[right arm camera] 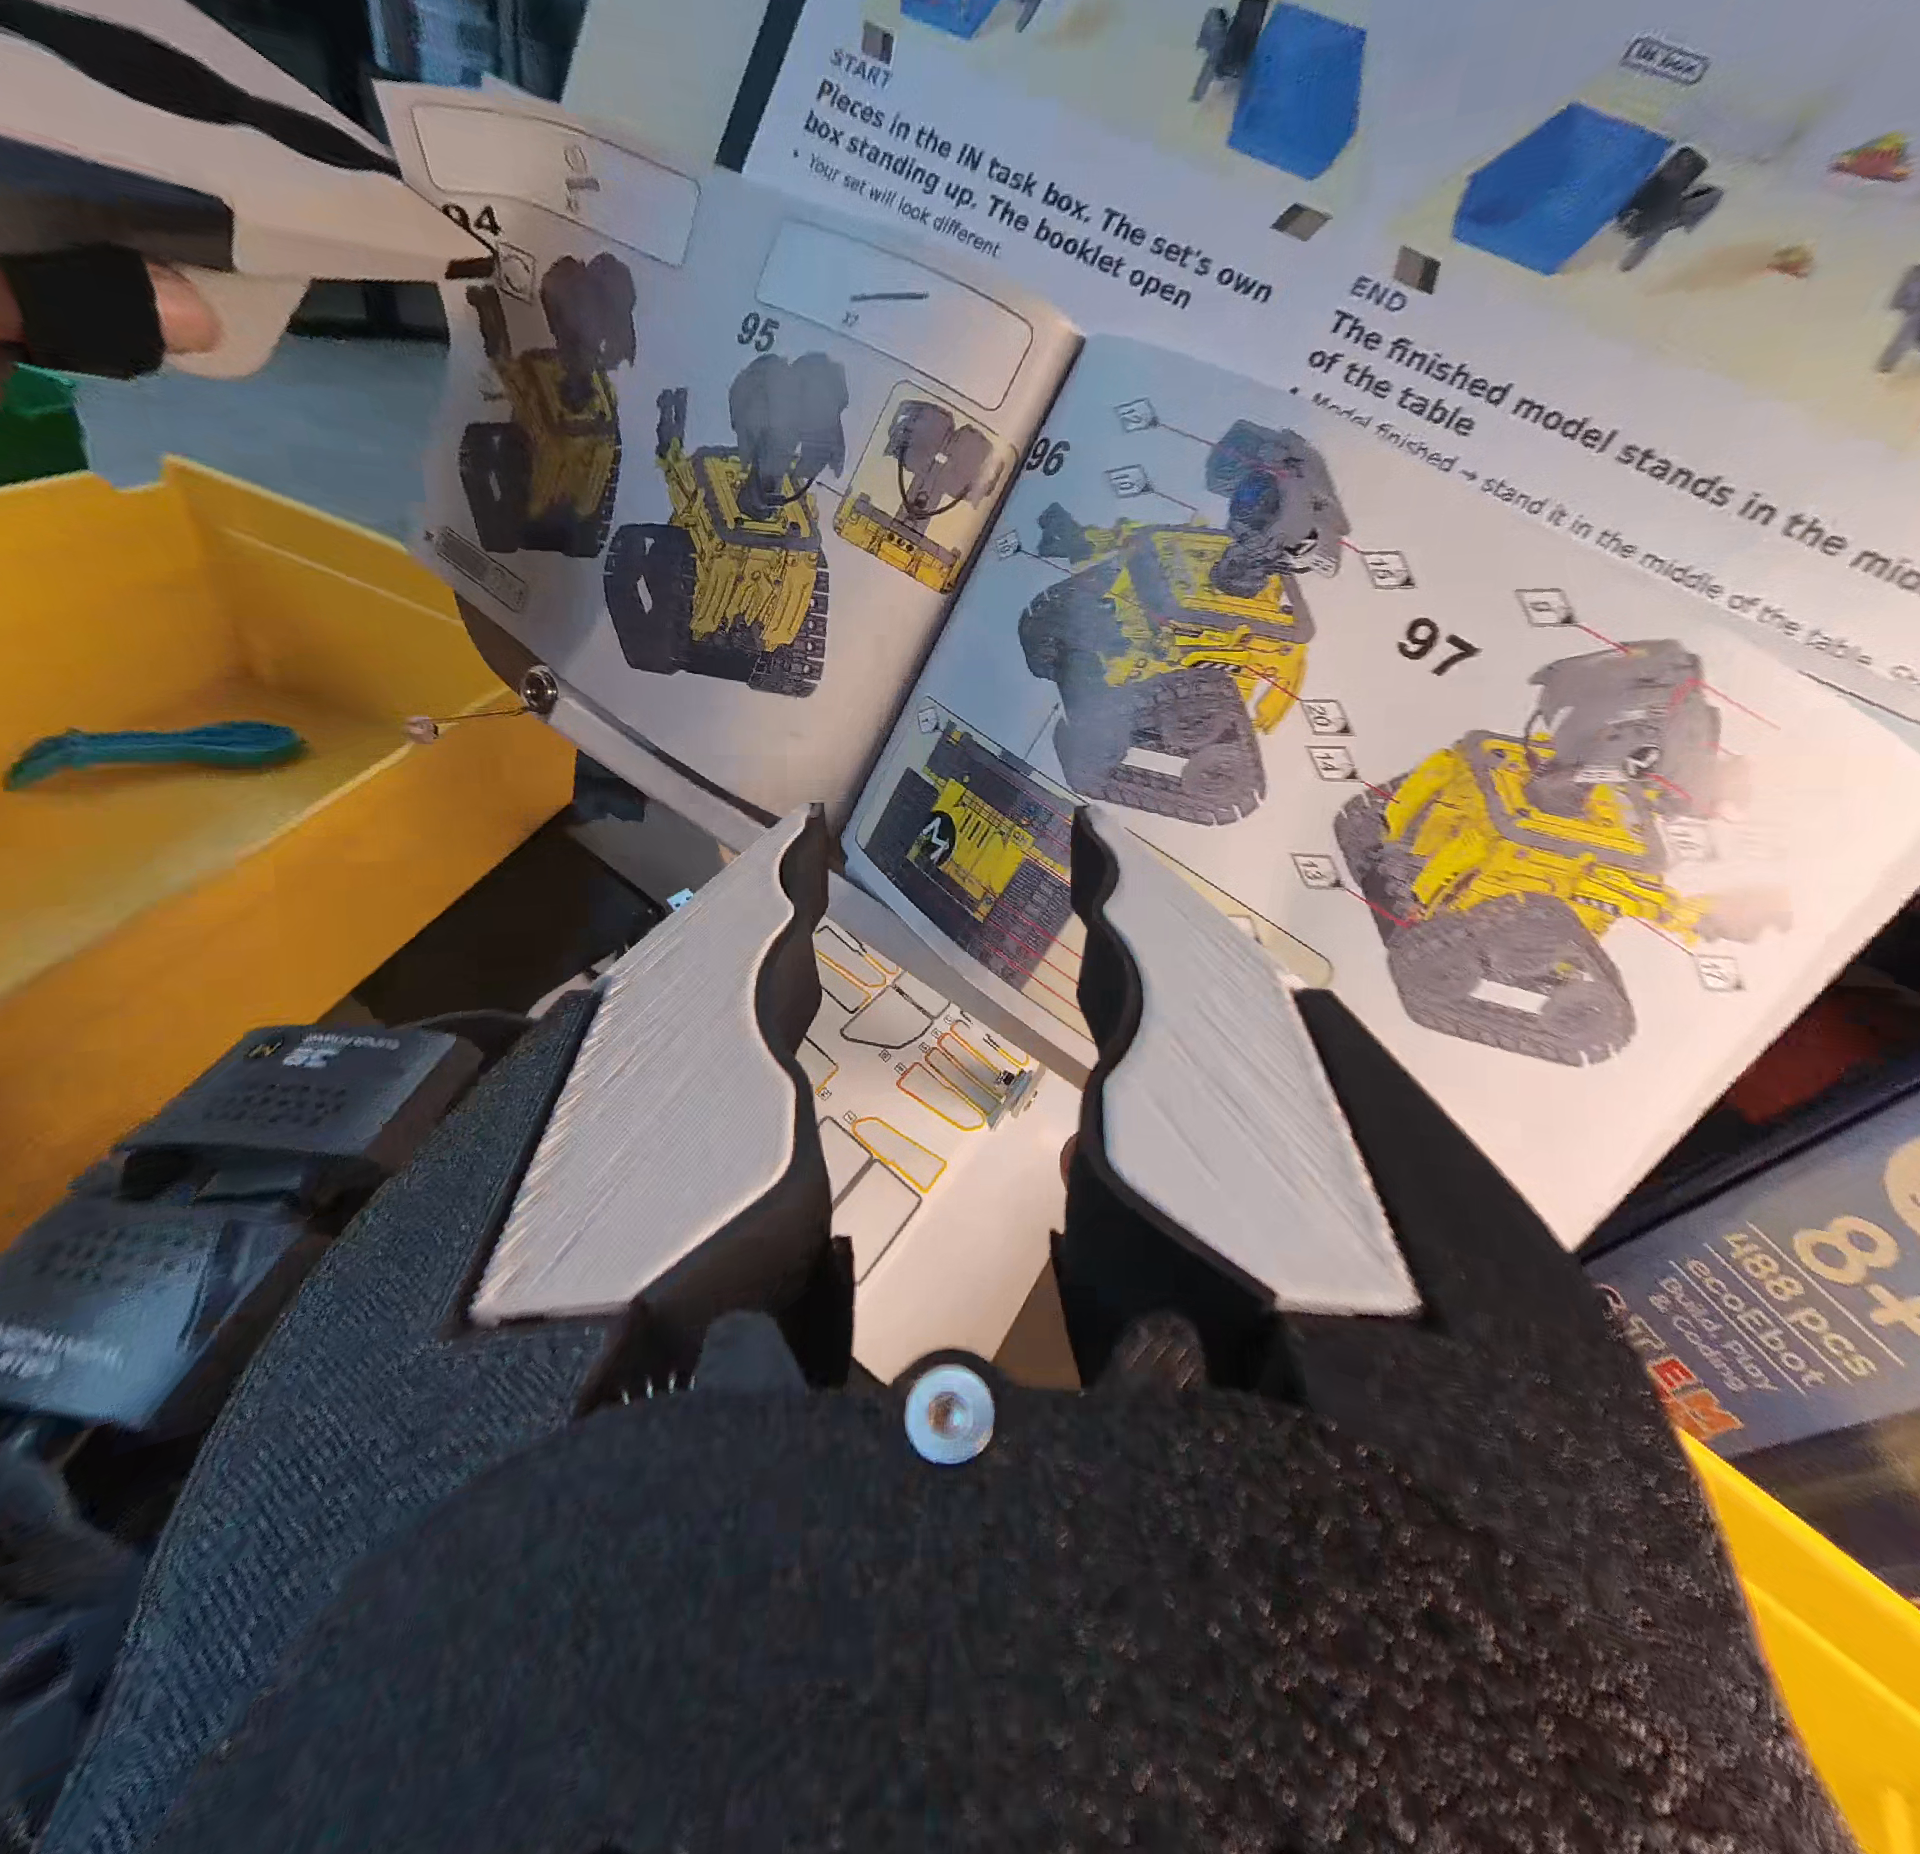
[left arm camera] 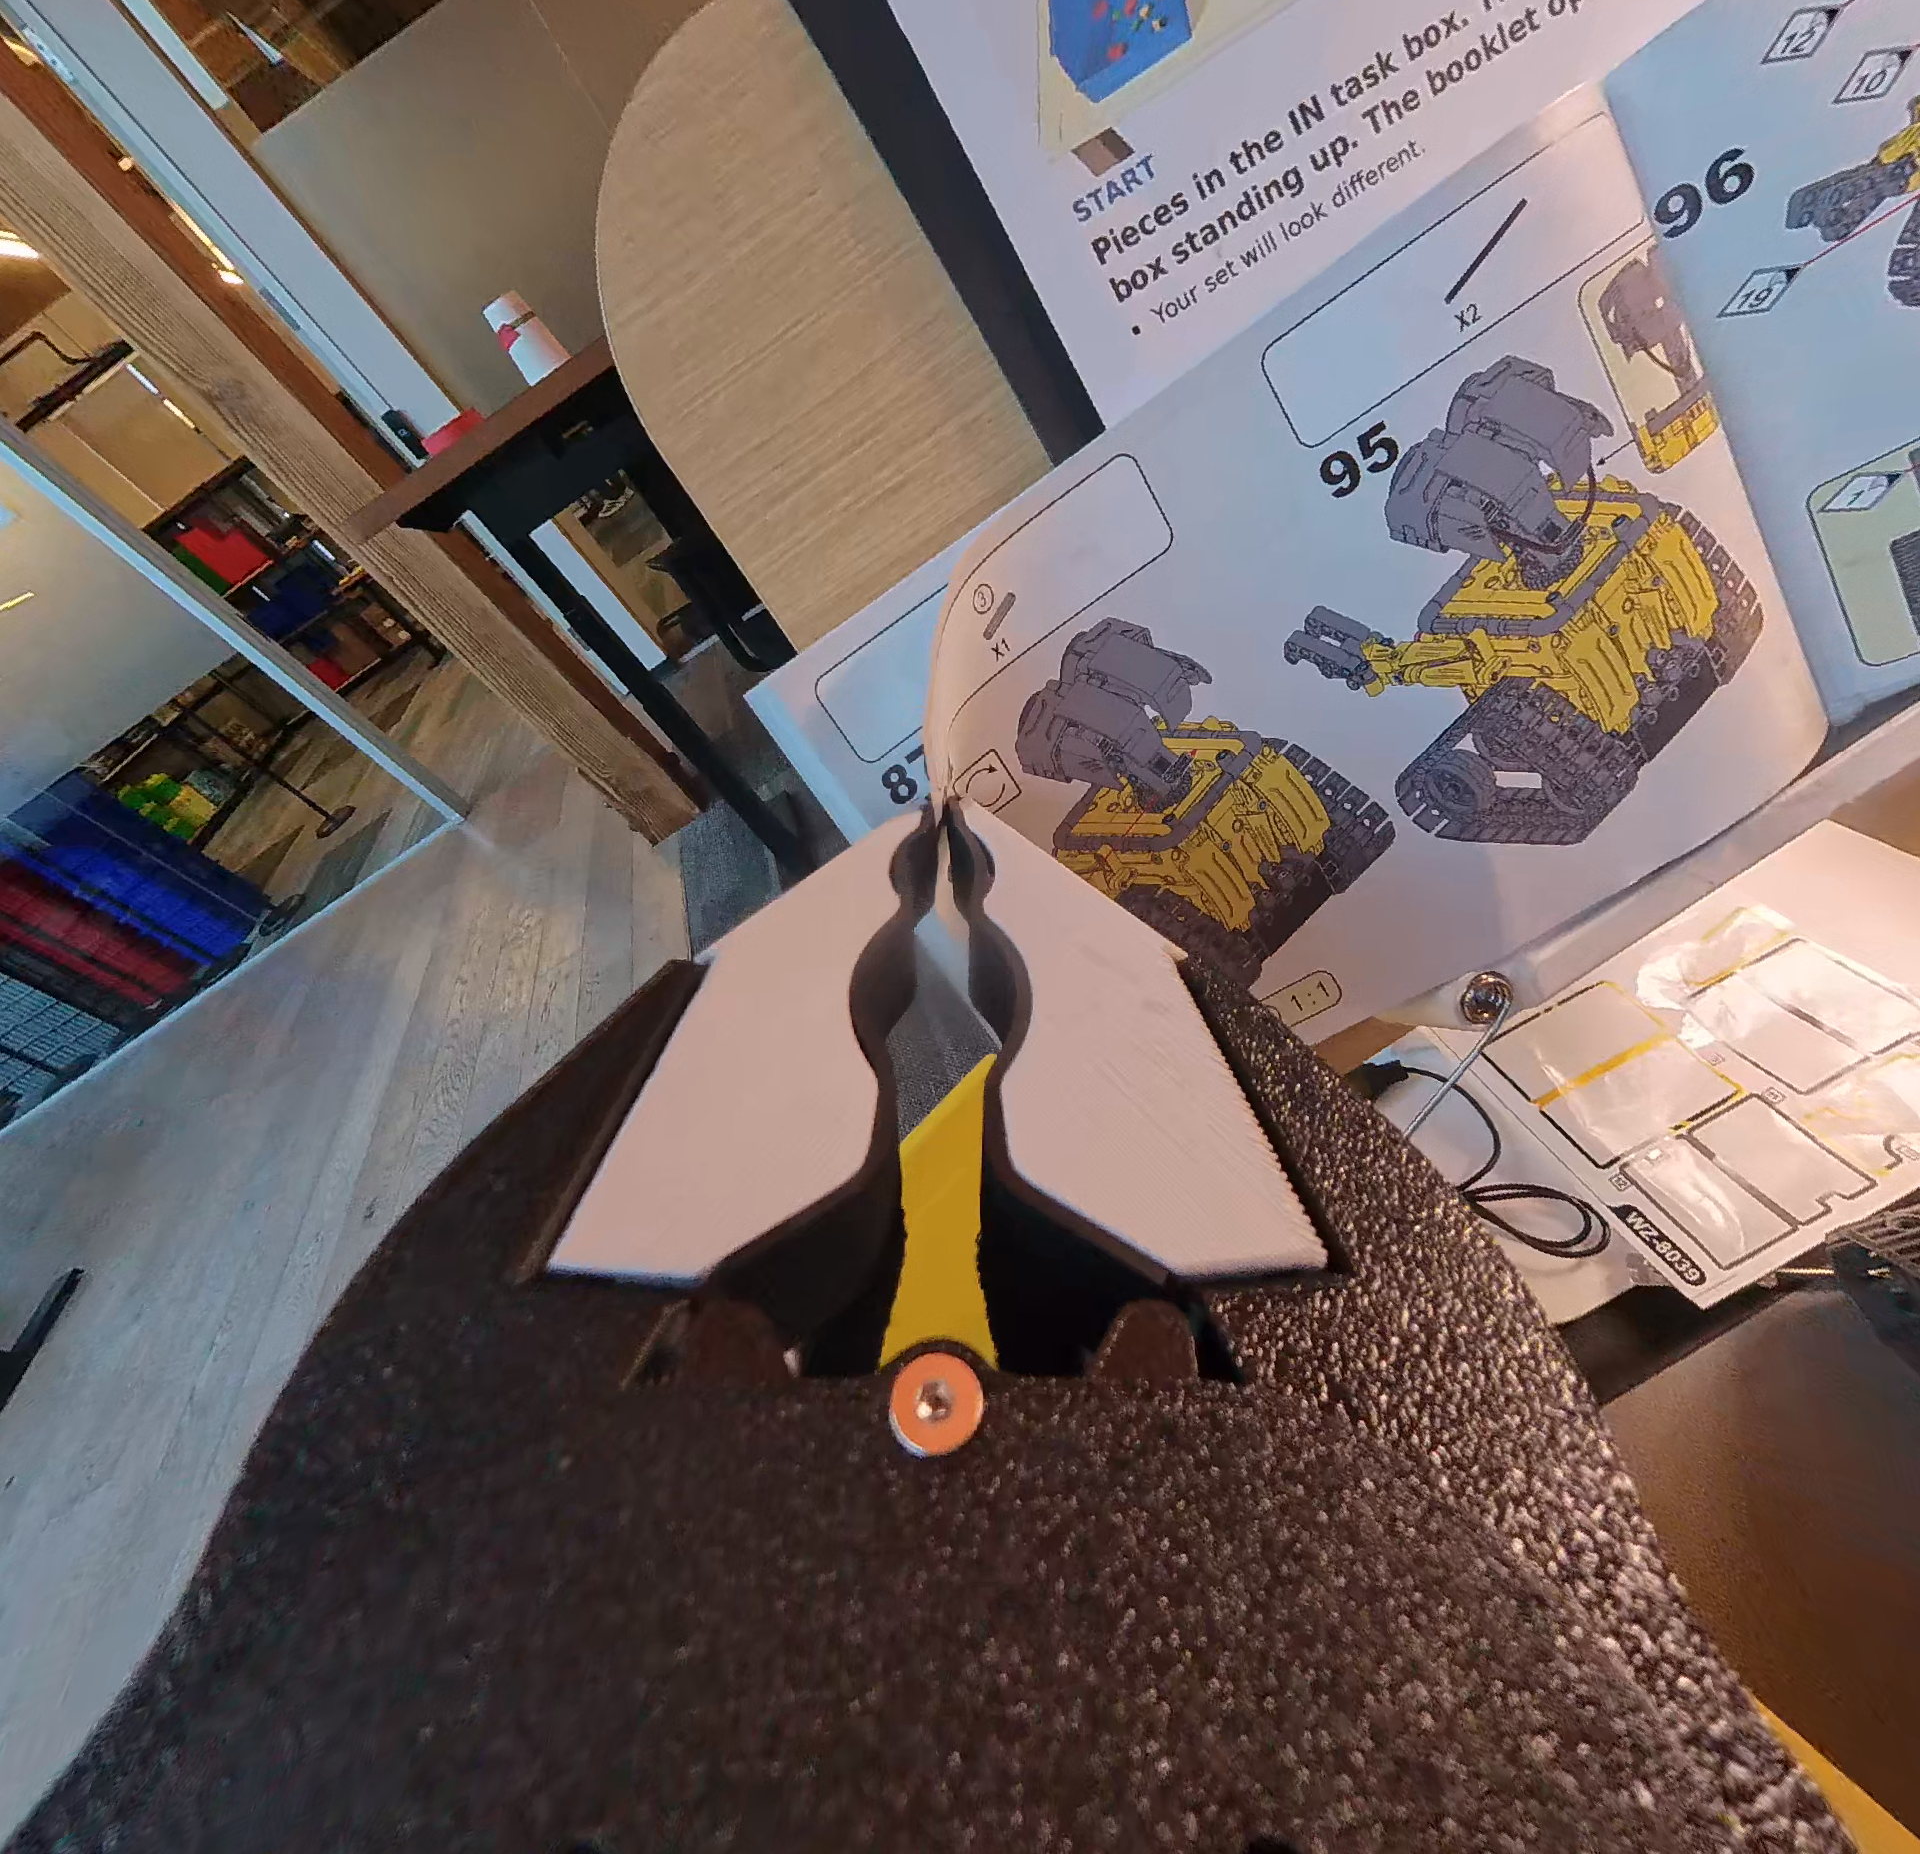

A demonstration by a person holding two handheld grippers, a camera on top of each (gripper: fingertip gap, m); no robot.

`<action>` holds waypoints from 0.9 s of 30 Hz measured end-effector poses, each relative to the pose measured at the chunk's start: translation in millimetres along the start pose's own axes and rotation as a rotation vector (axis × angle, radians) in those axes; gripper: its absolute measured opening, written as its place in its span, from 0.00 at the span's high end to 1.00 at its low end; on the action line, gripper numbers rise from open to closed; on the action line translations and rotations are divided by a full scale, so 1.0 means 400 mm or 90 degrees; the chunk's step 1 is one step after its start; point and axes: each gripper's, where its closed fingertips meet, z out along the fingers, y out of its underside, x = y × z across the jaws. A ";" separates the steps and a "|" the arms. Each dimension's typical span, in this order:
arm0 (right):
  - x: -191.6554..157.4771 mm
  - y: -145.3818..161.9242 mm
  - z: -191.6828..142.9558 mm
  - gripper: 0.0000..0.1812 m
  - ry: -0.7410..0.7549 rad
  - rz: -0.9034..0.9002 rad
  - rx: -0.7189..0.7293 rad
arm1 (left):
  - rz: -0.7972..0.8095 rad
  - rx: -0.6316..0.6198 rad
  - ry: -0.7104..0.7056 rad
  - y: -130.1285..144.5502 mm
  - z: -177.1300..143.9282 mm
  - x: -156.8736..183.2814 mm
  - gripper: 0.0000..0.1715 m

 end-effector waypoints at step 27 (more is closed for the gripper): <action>-0.066 -0.044 -0.059 0.51 -0.086 -0.079 0.094 | -0.193 0.139 0.314 -0.186 -0.211 0.131 1.00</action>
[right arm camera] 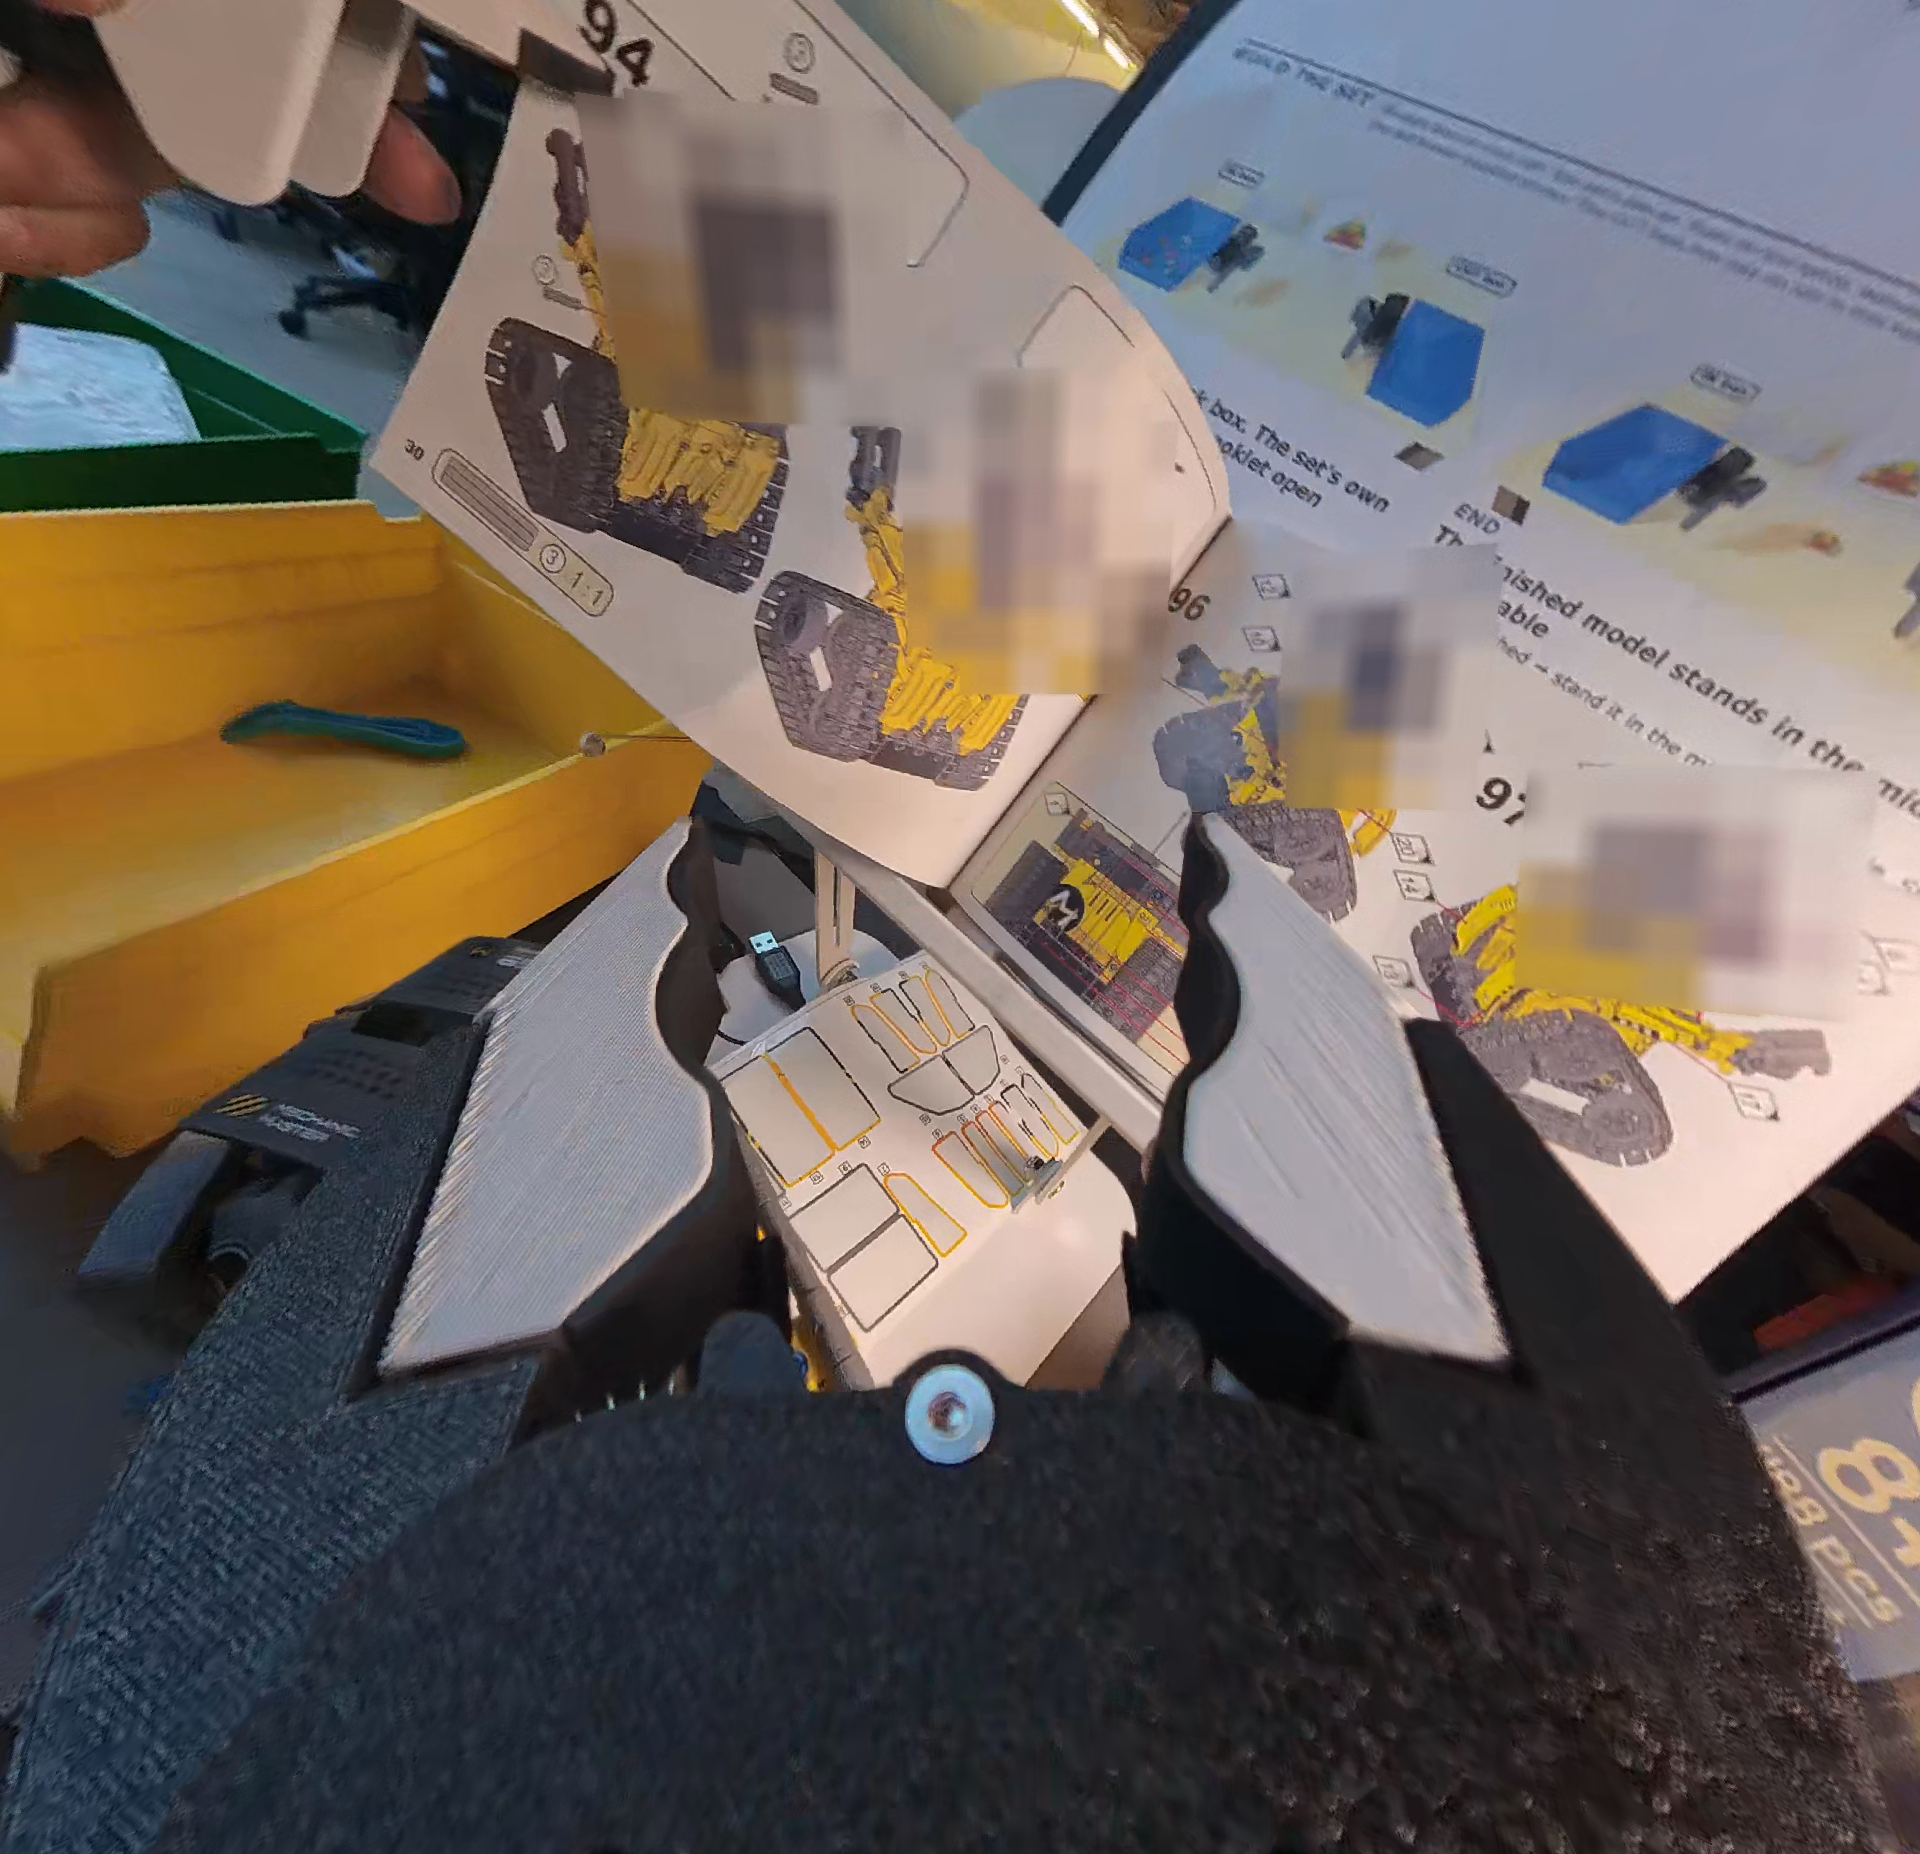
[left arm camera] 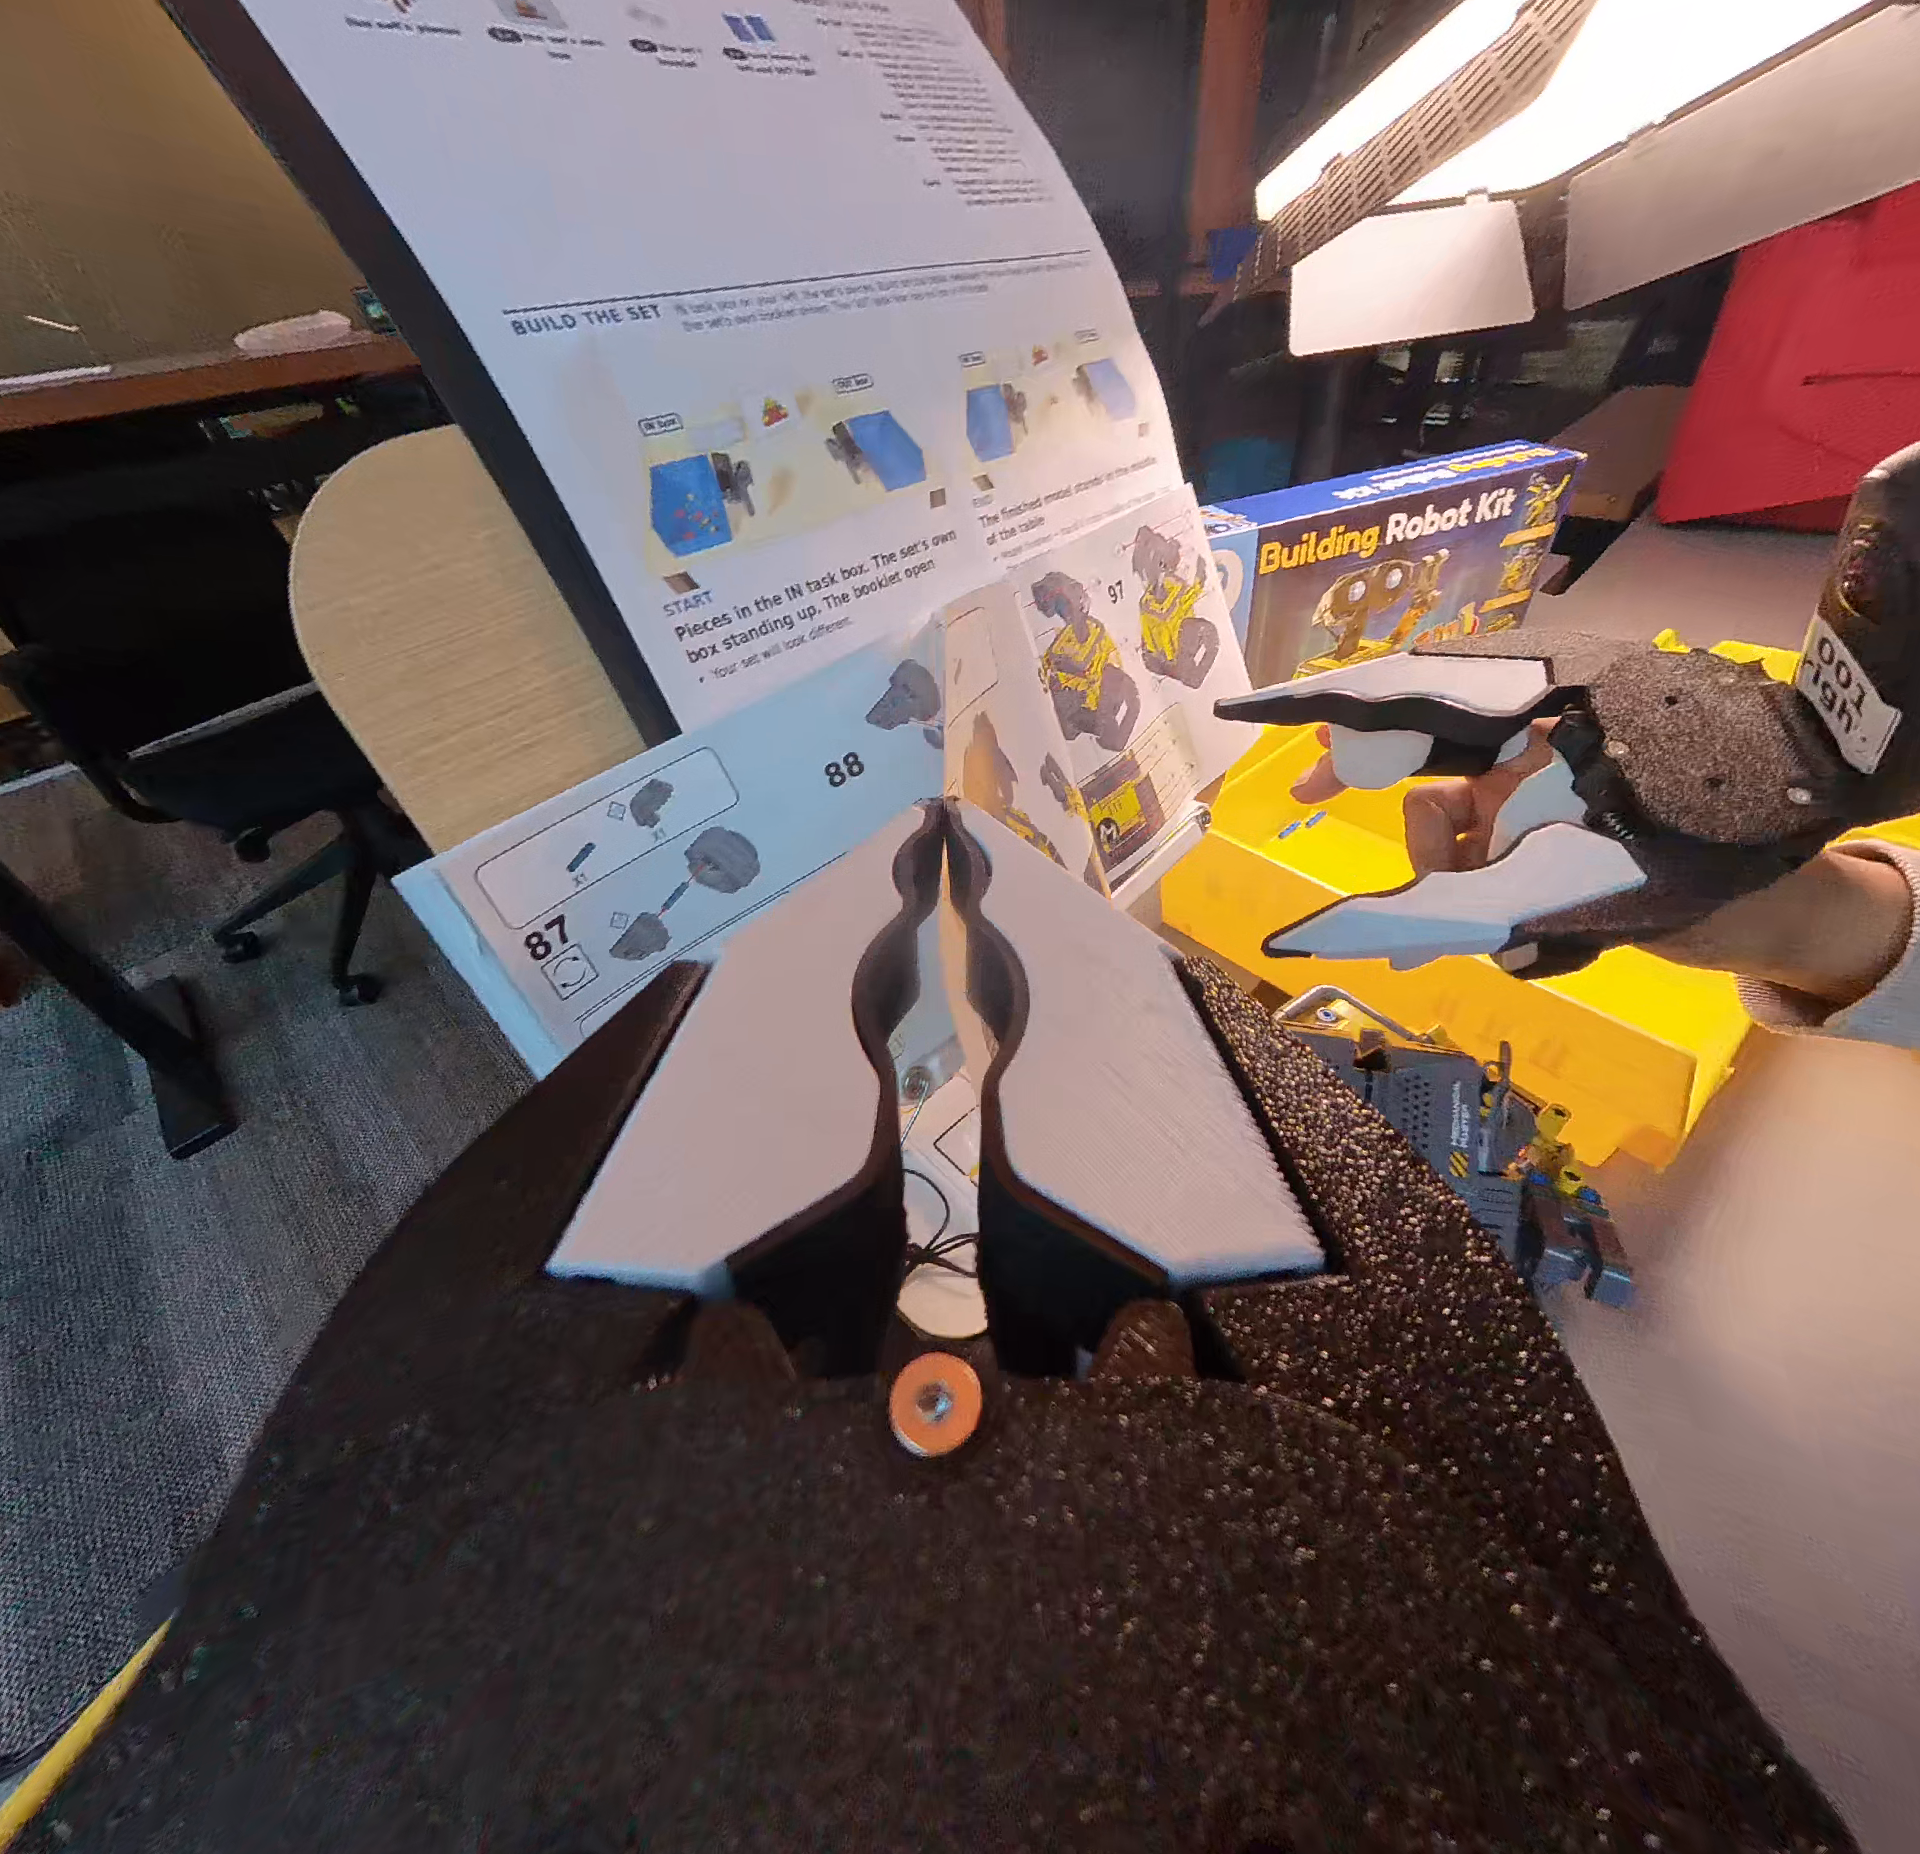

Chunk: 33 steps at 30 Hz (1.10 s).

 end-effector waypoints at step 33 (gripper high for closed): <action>0.058 0.084 0.145 0.59 0.159 0.033 -0.123 | -0.025 -0.054 -0.168 0.105 0.019 -0.169 0.99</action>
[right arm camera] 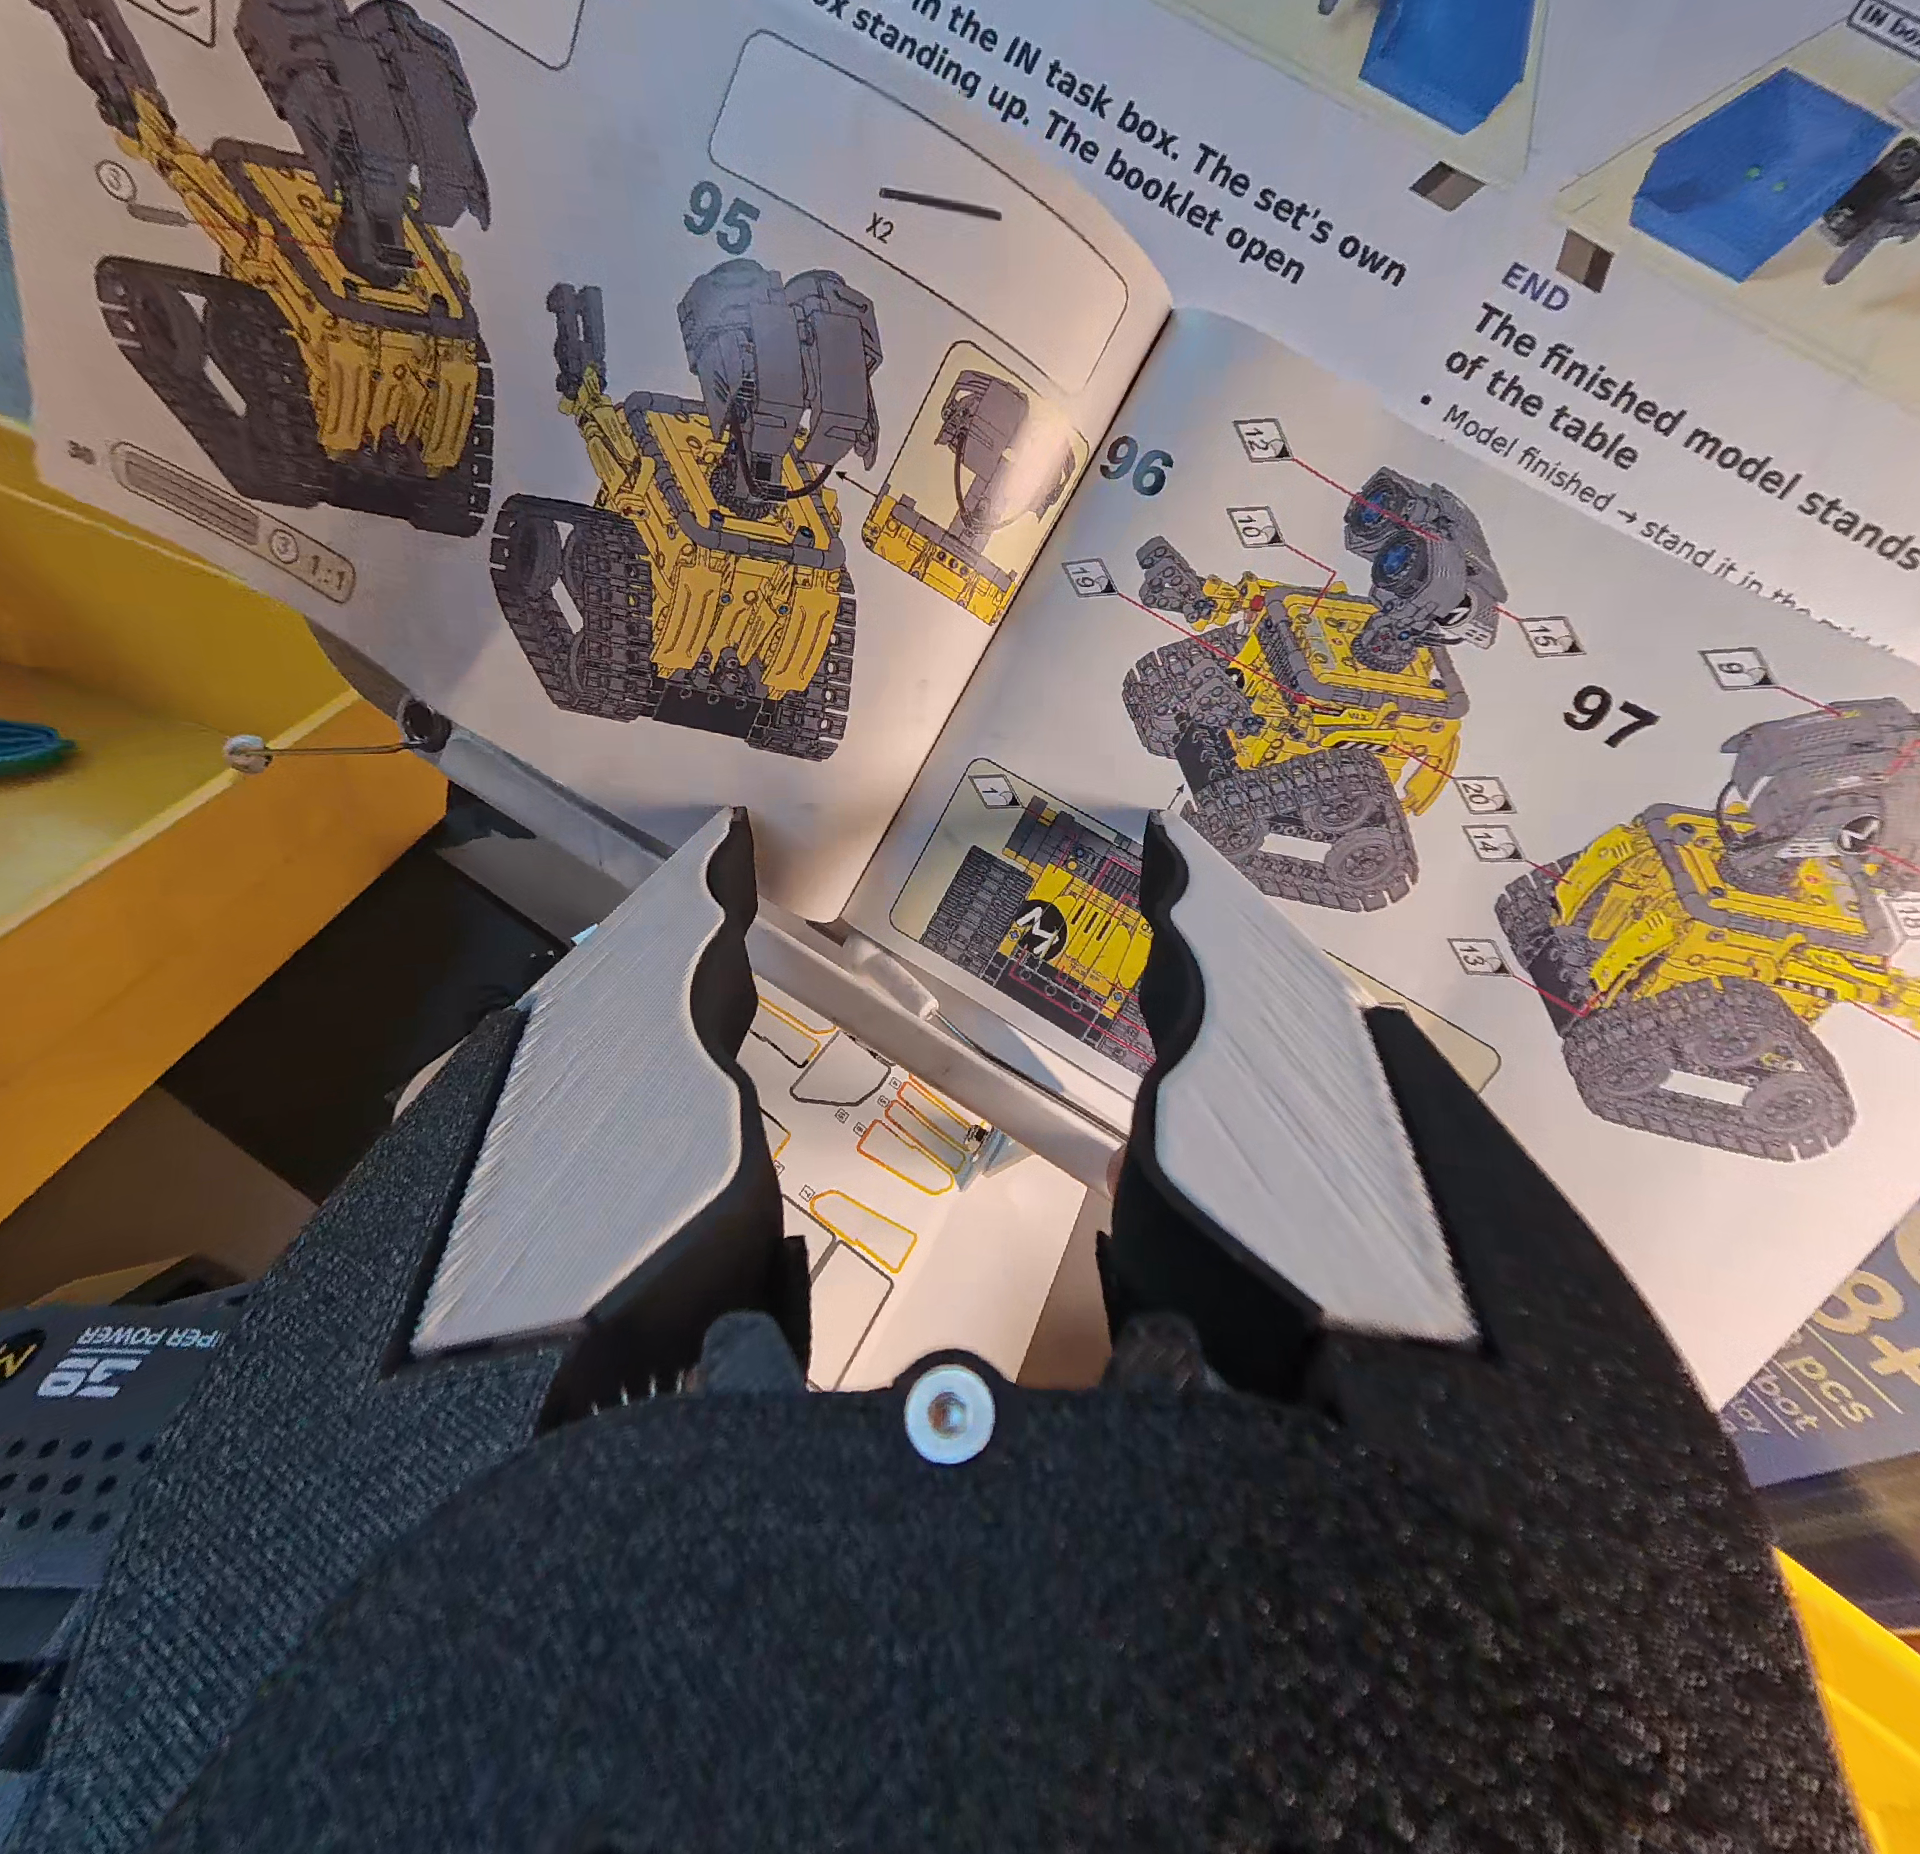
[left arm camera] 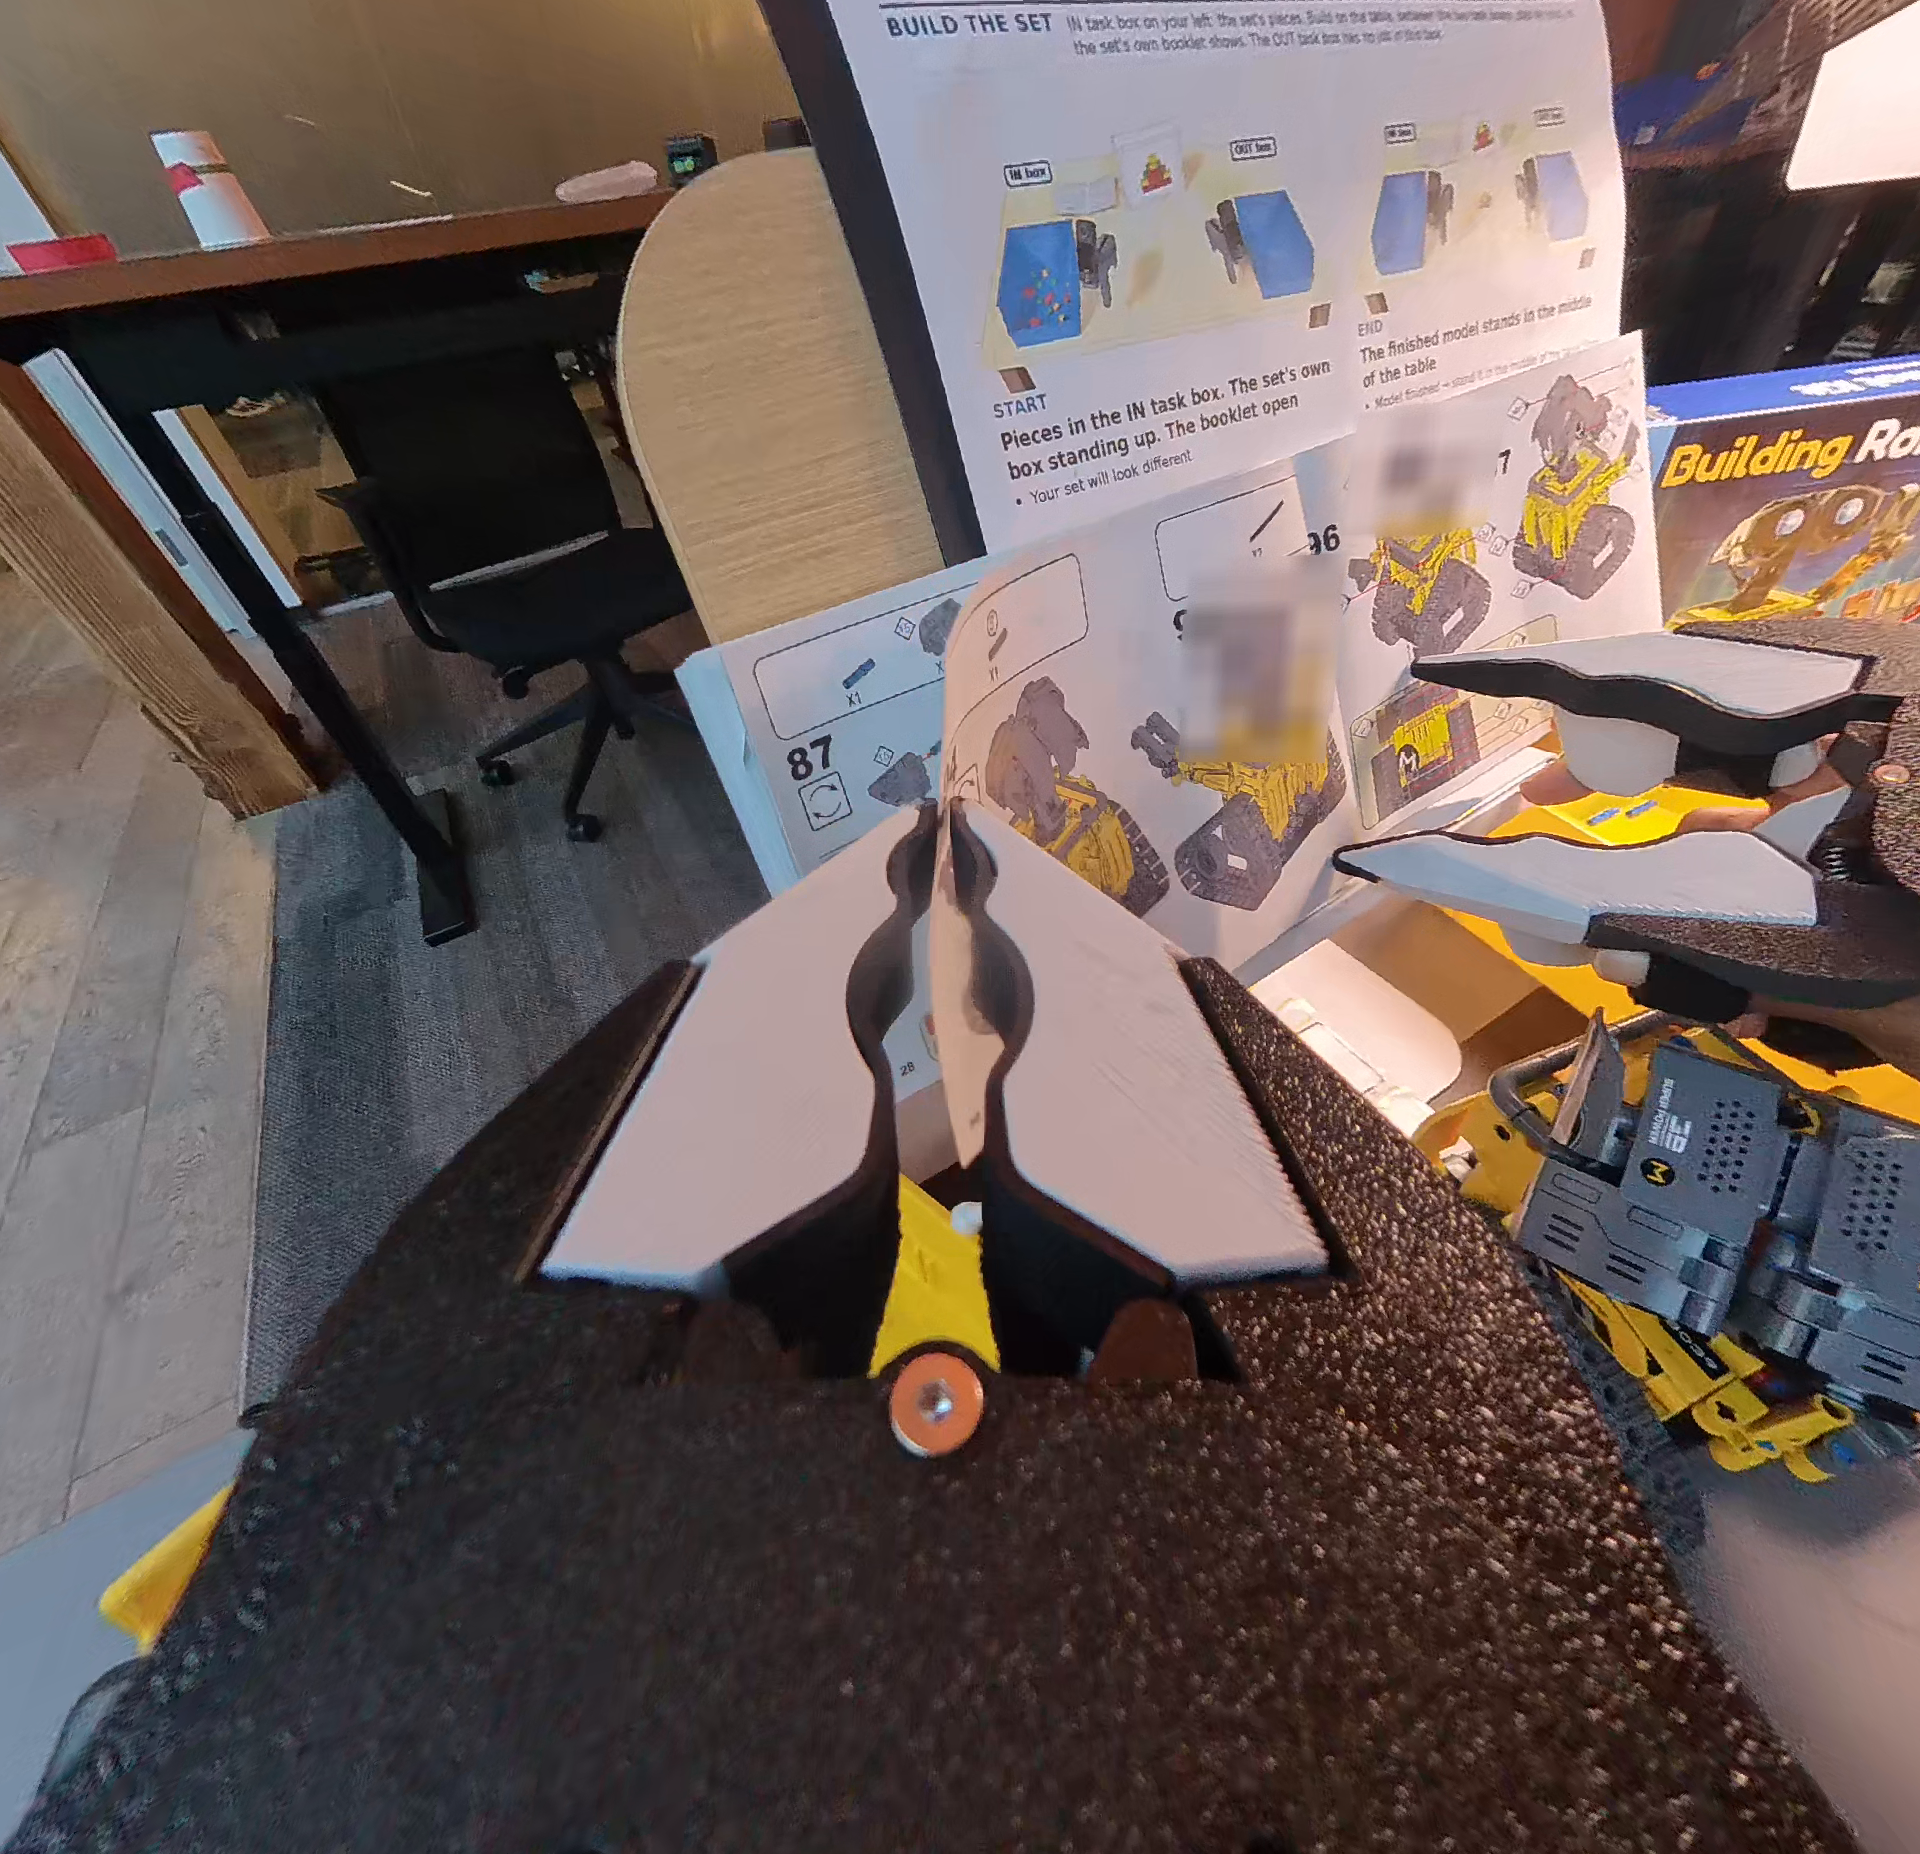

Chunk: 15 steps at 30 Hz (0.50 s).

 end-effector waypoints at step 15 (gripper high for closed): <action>0.000 0.001 -0.005 0.59 -0.007 0.015 0.013 | -0.054 -0.013 0.073 0.087 0.033 0.016 0.93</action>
